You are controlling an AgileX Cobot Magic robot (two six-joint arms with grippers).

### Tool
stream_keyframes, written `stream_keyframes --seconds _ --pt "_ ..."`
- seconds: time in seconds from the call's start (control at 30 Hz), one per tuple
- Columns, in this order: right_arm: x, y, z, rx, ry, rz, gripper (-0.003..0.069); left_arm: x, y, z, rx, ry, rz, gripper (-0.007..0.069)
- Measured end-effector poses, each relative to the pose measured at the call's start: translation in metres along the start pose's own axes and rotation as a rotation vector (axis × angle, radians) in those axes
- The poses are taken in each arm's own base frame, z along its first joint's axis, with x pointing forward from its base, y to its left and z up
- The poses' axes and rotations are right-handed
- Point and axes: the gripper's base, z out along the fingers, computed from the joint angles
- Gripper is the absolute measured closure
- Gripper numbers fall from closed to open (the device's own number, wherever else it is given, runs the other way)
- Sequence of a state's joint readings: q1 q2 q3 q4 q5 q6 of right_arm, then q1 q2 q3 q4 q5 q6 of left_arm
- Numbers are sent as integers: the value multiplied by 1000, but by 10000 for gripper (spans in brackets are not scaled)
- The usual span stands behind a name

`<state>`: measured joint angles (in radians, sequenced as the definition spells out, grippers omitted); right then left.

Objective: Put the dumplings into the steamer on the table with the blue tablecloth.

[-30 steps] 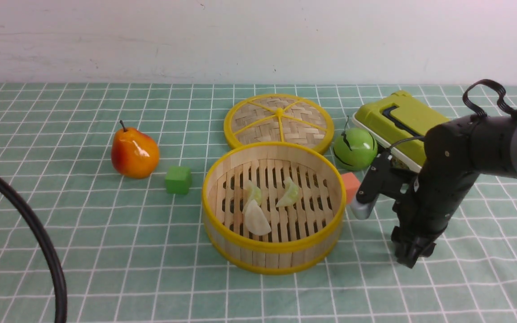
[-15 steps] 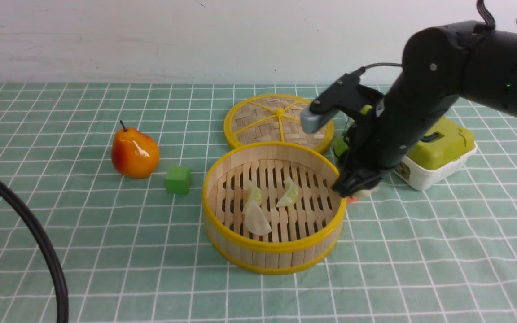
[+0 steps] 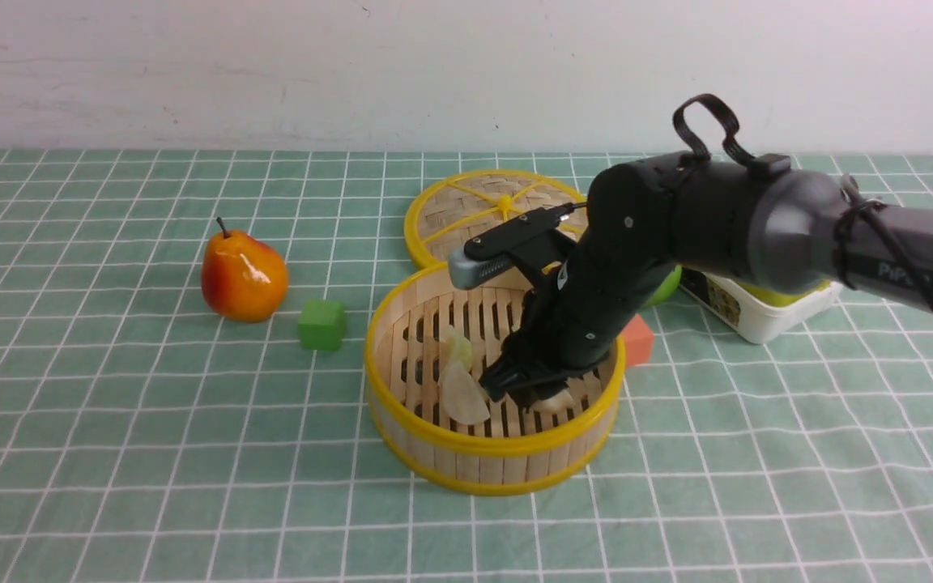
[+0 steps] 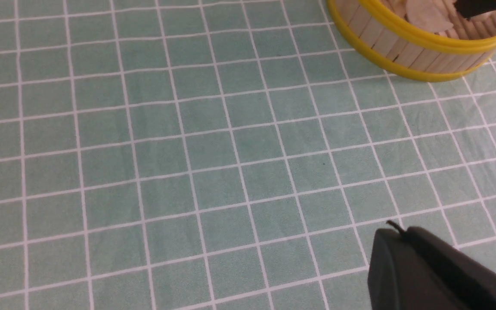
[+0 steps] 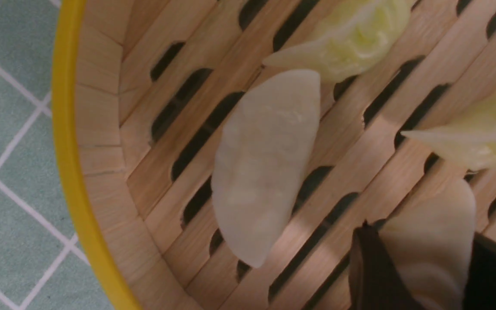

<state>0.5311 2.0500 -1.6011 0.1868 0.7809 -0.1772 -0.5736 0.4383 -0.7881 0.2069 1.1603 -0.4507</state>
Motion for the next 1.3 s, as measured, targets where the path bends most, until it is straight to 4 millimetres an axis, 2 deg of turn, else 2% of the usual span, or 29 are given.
stream_keyframes --seconds 0.07,0.13,0.23,0.27,0.3,0.33,0.37,0.4,0.43,0.47,0.5,0.53,0.57,0.6,0.63,0.67,0.77,0.8,0.83,0.97,1.1,1.3 --pt "-2 0 -3 -1 -2 28 306 11 6 -1 -11 -16 -12 616" --pt "-7 2 -15 -3 -17 42 224 19 10 -2 -16 -26 -25 613" --pt "-15 7 -48 -8 -52 34 184 26 14 -5 -20 -20 -44 609" --pt "-15 7 -52 -9 -56 33 184 26 14 -5 -21 -20 -44 609" --pt "-19 11 -80 -11 -98 23 205 28 15 -6 -25 -12 -48 607" --pt "-20 13 -95 -11 -125 18 225 28 15 -6 -27 -8 -47 607" --pt "-20 14 -103 -11 -137 16 238 28 15 -6 -28 -6 -47 607" --pt "-19 19 -140 -11 -206 3 303 29 15 -6 -32 1 -48 606" --pt "-18 19 -140 -11 -204 3 312 29 15 -6 -32 2 -48 606" --pt "-15 23 -170 -10 -257 -6 385 29 15 -6 -33 4 -48 604" --pt "-10 26 -189 -8 -292 -13 442 29 15 -6 -34 5 -48 603" --pt "0 30 -218 -6 -343 -22 522 29 15 -6 -34 5 -48 602" --pt "0 30 -218 -6 -342 -22 533 29 15 -6 -34 5 -48 602" --pt "9 33 -233 -5 -368 -25 578 29 15 -6 -34 6 -48 601" --pt "25 36 -251 -8 -400 -27 653 29 15 -6 -35 7 -48 598" --pt "36 38 -259 -12 -416 -26 670 30 15 -6 -35 8 -48 596" --pt "70 42 -272 -29 -470 -11 678 30 16 -6 -35 7 -48 592" --pt "70 42 -272 -29 -470 -11 678 30 16 -6 -35 7 -48 591" --pt "86 43 -275 -32 -504 -3 678 30 16 -6 -35 7 -48 588" --pt "126 45 -286 -15 -621 0 678 30 16 -6 -35 7 -48 586" --pt "156 47 -297 -3 -667 -11 678 30 16 -6 -35 7 -48 581" --pt "183 49 -304 -5 -660 -21 677 30 16 -6 -35 7 -48 573"
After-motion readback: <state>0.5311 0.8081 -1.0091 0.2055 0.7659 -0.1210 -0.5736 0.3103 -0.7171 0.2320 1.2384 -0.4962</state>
